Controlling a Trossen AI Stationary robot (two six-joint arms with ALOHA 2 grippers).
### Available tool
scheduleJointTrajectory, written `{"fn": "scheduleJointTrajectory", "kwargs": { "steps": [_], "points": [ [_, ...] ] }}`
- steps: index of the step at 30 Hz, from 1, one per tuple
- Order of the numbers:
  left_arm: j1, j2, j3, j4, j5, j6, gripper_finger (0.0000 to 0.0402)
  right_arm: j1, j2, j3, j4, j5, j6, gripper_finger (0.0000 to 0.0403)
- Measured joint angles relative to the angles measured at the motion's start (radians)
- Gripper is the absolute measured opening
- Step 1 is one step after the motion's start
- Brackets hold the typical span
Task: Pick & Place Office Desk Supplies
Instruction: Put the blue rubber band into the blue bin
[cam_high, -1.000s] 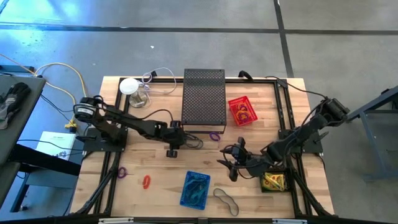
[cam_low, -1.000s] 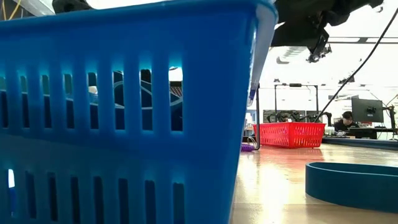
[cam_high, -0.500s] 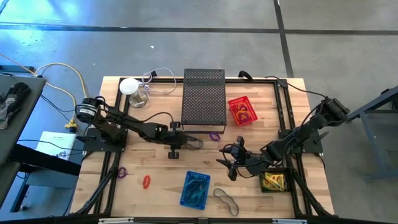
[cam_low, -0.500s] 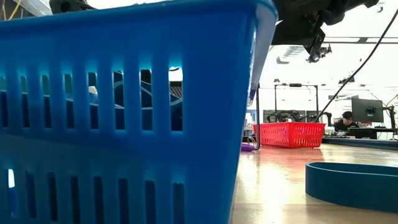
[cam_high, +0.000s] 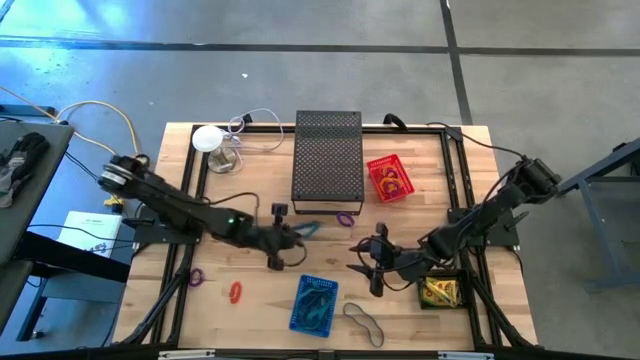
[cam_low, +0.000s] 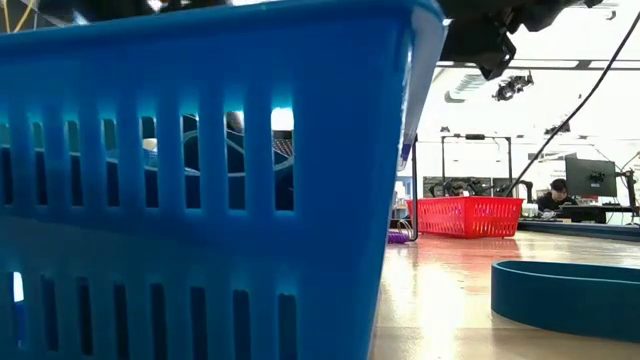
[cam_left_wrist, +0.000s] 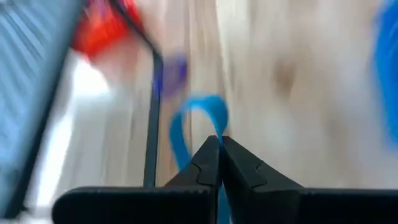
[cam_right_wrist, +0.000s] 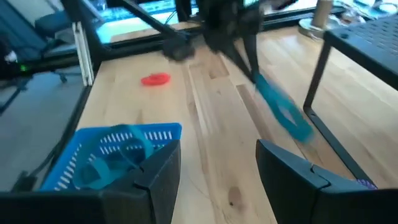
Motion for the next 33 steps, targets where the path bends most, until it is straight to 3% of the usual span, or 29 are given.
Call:
{"fn": "scheduleJointTrajectory", "kwargs": {
  "steps": [2,8,16,28,33],
  "points": [
    [-0.028,-0.047,0.007,0.062,0.006,-0.031,0.0002,0.005,0.017,-0.001,0.027,-0.002,-0.035,0.0197],
    [-0.072,-0.097,0.01,0.27,0.167,-0.172,0.0001,0.002,0.118,-0.001,0.229,0.011,-0.196,0.0197],
    [-0.092,-0.097,0.01,0.369,0.288,-0.331,0.0001,0.002,0.252,0.0,0.578,0.028,-0.453,0.0197],
    [-0.2,-0.097,0.01,0.476,0.404,-0.344,0.0001,0.005,0.263,0.0,0.609,0.024,-0.469,0.0197],
    [-0.251,-0.081,0.01,0.496,0.383,-0.357,0.0001,0.005,0.263,0.0,0.593,0.023,-0.402,0.0197]
  ]
}}
